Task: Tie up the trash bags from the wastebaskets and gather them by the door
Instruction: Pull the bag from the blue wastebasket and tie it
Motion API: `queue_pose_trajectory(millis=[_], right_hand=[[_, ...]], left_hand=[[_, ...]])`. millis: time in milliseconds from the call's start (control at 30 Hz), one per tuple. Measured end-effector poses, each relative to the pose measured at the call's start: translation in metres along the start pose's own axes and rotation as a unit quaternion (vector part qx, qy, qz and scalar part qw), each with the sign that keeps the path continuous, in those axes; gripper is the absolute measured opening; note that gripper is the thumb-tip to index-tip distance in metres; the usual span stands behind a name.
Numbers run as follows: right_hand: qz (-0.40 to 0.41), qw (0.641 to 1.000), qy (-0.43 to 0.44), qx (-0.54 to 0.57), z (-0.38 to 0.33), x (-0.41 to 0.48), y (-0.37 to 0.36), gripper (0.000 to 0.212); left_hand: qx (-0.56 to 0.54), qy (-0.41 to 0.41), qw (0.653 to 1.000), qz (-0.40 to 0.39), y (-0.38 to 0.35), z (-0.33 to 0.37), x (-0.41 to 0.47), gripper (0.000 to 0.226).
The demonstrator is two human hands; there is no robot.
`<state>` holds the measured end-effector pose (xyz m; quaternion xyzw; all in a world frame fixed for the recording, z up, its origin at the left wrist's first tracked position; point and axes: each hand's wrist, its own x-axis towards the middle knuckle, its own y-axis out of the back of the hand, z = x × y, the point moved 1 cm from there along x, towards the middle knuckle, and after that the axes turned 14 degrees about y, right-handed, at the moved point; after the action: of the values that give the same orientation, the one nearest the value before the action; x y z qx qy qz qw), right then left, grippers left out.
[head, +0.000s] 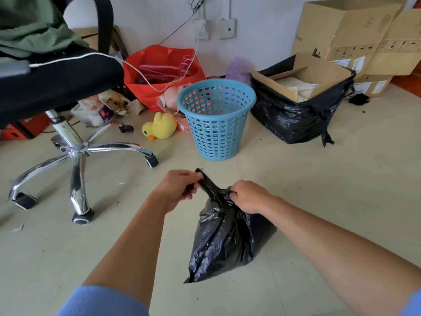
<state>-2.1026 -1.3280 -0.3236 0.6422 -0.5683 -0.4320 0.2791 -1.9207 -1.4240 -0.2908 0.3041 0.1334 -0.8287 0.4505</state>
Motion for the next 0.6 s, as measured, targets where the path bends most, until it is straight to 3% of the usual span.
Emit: queue_pose_trajectory(millis=[67,133,200,267,367,433,500,567,600], right_hand=[[-0.053,0.998,0.004,0.020,-0.007,-0.001,0.001,0.033],[-0.071,0.997,-0.007,0.000,-0.012,-0.003,0.001,0.055],[-0.027,0.996,-0.013,-0.079,-0.013,-0.004,-0.004,0.077],[0.018,0.993,-0.008,-0.119,-0.010,-0.002,-0.009,0.069],[-0.006,1.000,-0.005,0.016,-0.003,-0.001,-0.010,0.053],[-0.013,0.986,0.009,0.165,0.001,0.001,-0.011,0.049],[-0.004,0.964,0.022,0.266,0.000,0.003,-0.008,0.038],[0.021,0.956,0.017,0.292,0.001,0.005,-0.003,0.029],[0.032,0.956,0.005,0.291,0.003,0.004,-0.001,0.030]], left_hand=[[-0.002,-0.035,0.999,-0.009,-0.001,0.017,-0.004,0.006],[0.007,-0.060,0.998,-0.026,-0.005,0.029,-0.010,0.005],[0.017,-0.075,0.995,-0.057,-0.010,0.036,-0.013,0.004],[0.003,-0.081,0.995,-0.065,-0.011,0.038,-0.013,0.007],[-0.022,-0.062,0.996,0.065,-0.002,0.028,-0.005,0.020],[0.064,-0.023,0.986,0.149,0.002,0.013,0.000,0.041],[0.194,0.031,0.977,0.084,-0.004,-0.006,0.000,0.061],[0.286,0.075,0.955,-0.020,-0.013,-0.019,-0.002,0.061],[0.282,0.081,0.955,-0.040,-0.014,-0.019,-0.002,0.056]])
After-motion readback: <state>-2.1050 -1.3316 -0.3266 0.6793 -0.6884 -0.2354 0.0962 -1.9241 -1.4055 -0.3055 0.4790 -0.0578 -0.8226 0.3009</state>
